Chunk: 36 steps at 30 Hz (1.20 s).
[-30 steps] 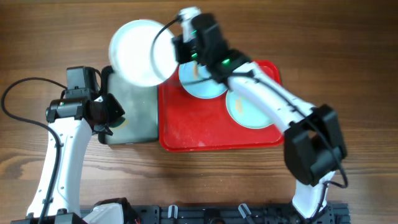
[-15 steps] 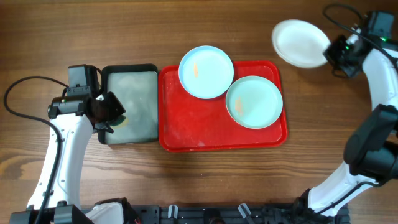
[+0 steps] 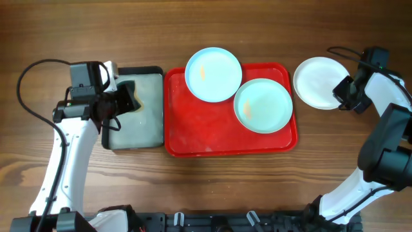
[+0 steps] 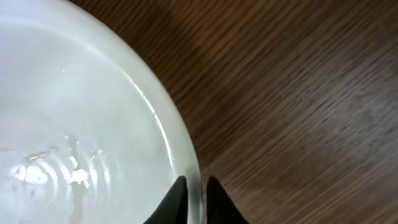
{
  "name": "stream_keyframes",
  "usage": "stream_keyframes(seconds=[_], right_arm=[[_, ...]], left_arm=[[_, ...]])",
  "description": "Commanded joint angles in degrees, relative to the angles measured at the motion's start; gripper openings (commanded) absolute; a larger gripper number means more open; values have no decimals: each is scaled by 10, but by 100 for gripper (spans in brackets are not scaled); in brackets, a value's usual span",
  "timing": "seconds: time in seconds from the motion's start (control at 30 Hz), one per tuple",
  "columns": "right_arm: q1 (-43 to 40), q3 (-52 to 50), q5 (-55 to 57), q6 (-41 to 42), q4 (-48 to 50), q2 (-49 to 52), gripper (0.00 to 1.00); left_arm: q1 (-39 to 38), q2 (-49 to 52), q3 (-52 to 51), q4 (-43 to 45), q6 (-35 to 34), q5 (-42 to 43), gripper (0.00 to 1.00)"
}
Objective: Clean dirty plates on tray and stack at the side
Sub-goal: 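Carry the white plate with the right gripper to the table's right side, then move the right gripper to the left light-blue plate's rim and grip it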
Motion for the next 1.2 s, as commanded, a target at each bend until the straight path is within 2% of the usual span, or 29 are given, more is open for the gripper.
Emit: stream_keyframes(seconds=[0.0,0.03,0.1,0.23,0.27,0.33,0.47,0.53,0.67,0.77,0.93,1.0,1.03,1.07,1.17], right_arm=[[2,2,-37,-91,-4,-10,51],[2,16,-74,-119,-12,-10,60],[2,73,-145,-128,-55,-13,64],[16,187,-329,-98,-116,-18,64],[31,202,-347,-97,-116,-18,61],[75,203,-337,-99,-107,-17,57],[198,197,-259,-109,-73,-6,55],[267,185,-192,-111,-35,-3,54],[371,177,-126,-143,32,32,53],[398,177,-98,-143,61,68,50],[397,177,-99,-138,72,136,44],[397,177,-99,-137,68,139,29],[398,177,-102,-137,63,138,13],[398,177,-120,-137,59,138,5],[398,177,-253,-137,42,138,4]], left_arm=[[-16,4,-8,5,15,13,4],[-17,4,-8,5,15,13,4],[-17,4,-8,5,14,13,4],[-17,4,-8,5,14,13,4],[-17,4,-8,5,14,13,4],[-17,4,-8,5,14,13,4],[-17,4,-8,7,14,13,4],[-17,4,-8,7,14,13,4],[-17,4,-8,6,14,13,5],[-17,4,-8,5,14,13,5],[-17,4,-8,-1,14,13,5],[-17,4,-8,-1,14,13,5],[-17,4,-8,-1,14,13,5],[-17,4,-8,0,14,13,5],[-17,4,-8,0,15,13,4]])
